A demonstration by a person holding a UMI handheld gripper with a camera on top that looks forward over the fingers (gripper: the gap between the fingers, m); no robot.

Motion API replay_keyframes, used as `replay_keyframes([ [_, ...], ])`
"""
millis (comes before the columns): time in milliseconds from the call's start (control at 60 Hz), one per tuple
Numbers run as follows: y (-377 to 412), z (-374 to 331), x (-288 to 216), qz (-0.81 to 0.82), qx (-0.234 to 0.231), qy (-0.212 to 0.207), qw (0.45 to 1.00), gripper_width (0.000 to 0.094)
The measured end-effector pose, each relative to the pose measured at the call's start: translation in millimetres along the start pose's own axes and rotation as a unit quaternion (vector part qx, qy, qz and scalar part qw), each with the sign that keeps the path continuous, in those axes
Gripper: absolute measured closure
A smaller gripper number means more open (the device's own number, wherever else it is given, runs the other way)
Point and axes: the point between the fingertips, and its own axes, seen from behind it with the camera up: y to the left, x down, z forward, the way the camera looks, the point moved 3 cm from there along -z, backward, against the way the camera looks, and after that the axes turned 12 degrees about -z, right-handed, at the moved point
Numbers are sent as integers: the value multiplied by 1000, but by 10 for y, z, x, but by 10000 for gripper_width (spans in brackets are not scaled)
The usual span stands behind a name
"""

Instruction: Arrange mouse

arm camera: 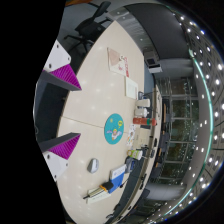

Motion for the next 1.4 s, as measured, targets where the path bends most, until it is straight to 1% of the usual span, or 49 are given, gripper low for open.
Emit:
replay_keyframes([
  [67, -339, 219, 221, 11, 12, 15, 1000, 80],
  [200, -1112, 723, 629, 27, 39, 31, 998, 84],
  [433, -2352, 1539, 1046, 43, 88, 36, 995, 85],
  [533, -2715, 1825, 1105, 39, 102, 39, 993, 85],
  [717, -3079, 2262, 1132, 35, 107, 47, 993, 86],
  [800, -3148, 2377, 1052, 38, 99, 38, 994, 93],
  [917, -3261, 2527, 929, 30, 101, 28, 994, 91],
  [1050, -3393, 2701, 853, 30, 98, 17, 995, 110],
  [1133, -3435, 2761, 818, 38, 90, 9, 995, 155],
  [1200, -3464, 2804, 804, 42, 85, 2, 996, 222],
  [1233, -3460, 2818, 792, 42, 79, -1, 996, 281],
  [1283, -3441, 2845, 779, 44, 71, -6, 996, 414],
  [1400, -3444, 2856, 771, 40, 83, -4, 996, 463],
])
